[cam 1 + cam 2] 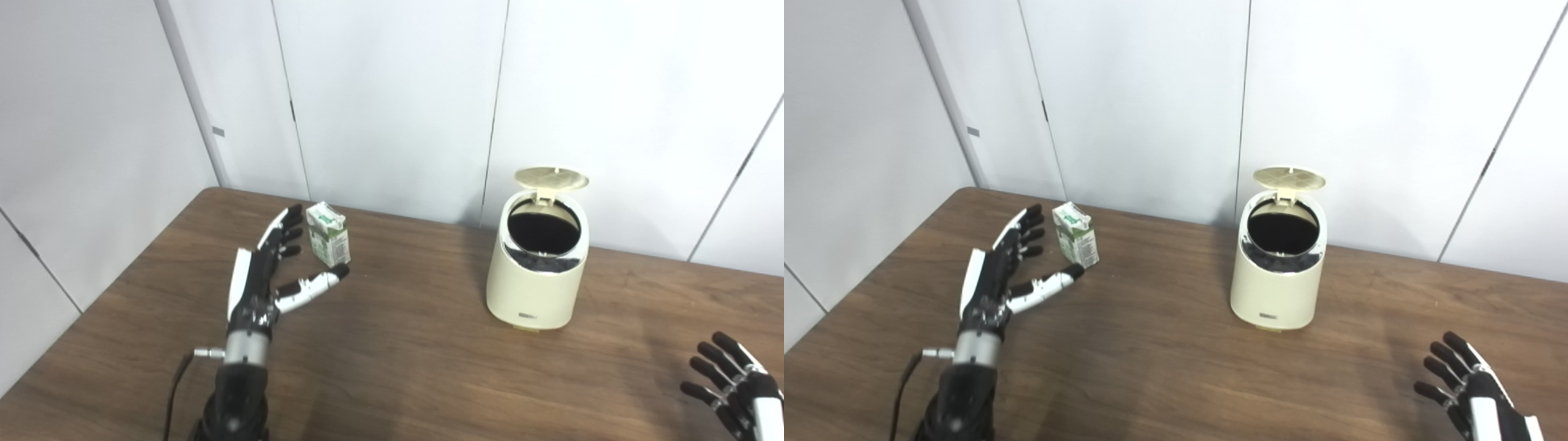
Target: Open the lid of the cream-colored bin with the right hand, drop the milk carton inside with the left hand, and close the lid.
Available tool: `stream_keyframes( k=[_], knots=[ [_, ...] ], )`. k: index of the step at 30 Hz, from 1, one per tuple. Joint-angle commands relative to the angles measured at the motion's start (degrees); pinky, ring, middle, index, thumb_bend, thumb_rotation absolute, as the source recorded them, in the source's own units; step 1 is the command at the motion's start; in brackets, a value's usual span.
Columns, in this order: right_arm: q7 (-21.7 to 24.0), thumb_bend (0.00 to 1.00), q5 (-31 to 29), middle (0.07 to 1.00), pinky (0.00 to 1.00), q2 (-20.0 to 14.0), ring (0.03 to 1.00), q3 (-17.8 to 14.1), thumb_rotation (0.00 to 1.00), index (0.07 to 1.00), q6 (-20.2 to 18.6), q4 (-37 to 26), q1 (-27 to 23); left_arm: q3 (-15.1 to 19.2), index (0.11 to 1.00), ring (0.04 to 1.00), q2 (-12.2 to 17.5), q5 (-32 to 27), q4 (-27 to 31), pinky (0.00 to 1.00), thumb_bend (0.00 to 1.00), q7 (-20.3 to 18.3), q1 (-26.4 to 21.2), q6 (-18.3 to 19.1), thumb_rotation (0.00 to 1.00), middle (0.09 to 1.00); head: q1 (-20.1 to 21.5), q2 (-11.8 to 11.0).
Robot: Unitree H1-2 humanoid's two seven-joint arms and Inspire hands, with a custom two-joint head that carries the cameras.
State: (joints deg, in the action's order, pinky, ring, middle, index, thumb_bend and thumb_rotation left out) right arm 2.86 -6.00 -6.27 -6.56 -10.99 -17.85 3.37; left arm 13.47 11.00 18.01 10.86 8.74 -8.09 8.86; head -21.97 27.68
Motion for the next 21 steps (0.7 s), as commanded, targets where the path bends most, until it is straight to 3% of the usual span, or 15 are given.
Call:
stream_keyframes(
  k=[1, 4, 8, 16, 21],
  knots=[
    [0.1, 0.75, -0.5, 0.836, 0.69, -0.2, 0.822, -0.1, 0.89, 0.831, 1.4, -1.3, -0.8, -0.1, 0.932, 0.930, 2.5, 1.9, -1.3, 0.90, 0.87, 1.2, -3.3, -0.2, 0.28, 0.925, 0.0, 0.0],
    [0.1, 0.77, -0.7, 0.840, 0.70, -0.1, 0.828, -0.2, 0.89, 0.836, 1.6, -1.1, -0.7, 0.1, 0.952, 0.980, 4.4, 1.9, -5.2, 0.98, 0.89, 1.4, -5.7, -0.4, 0.29, 0.965, 0.2, 0.1],
    [0.3, 0.80, -0.5, 0.844, 0.70, -0.4, 0.833, -0.1, 0.90, 0.840, 2.1, -0.7, -0.4, 0.0, 0.974, 0.997, 6.1, 1.4, -10.1, 0.98, 0.89, 2.0, -8.7, -0.5, 0.28, 0.992, 0.5, 0.3],
    [0.2, 0.81, -0.4, 0.847, 0.71, -0.2, 0.841, 0.2, 0.90, 0.840, 1.6, -1.2, -0.1, -2.9, 0.971, 0.972, 9.0, 4.1, -19.5, 0.88, 0.90, 3.8, -13.7, -1.1, 0.19, 0.994, 0.9, 0.7],
    [0.5, 0.82, -0.9, 0.854, 0.71, -0.2, 0.846, 0.4, 0.90, 0.848, 1.5, -1.6, 0.0, -5.3, 0.981, 0.959, 10.4, 5.4, -22.6, 0.85, 0.93, 3.4, -15.7, 0.5, 0.20, 0.995, 1.3, 0.9]
  ],
)
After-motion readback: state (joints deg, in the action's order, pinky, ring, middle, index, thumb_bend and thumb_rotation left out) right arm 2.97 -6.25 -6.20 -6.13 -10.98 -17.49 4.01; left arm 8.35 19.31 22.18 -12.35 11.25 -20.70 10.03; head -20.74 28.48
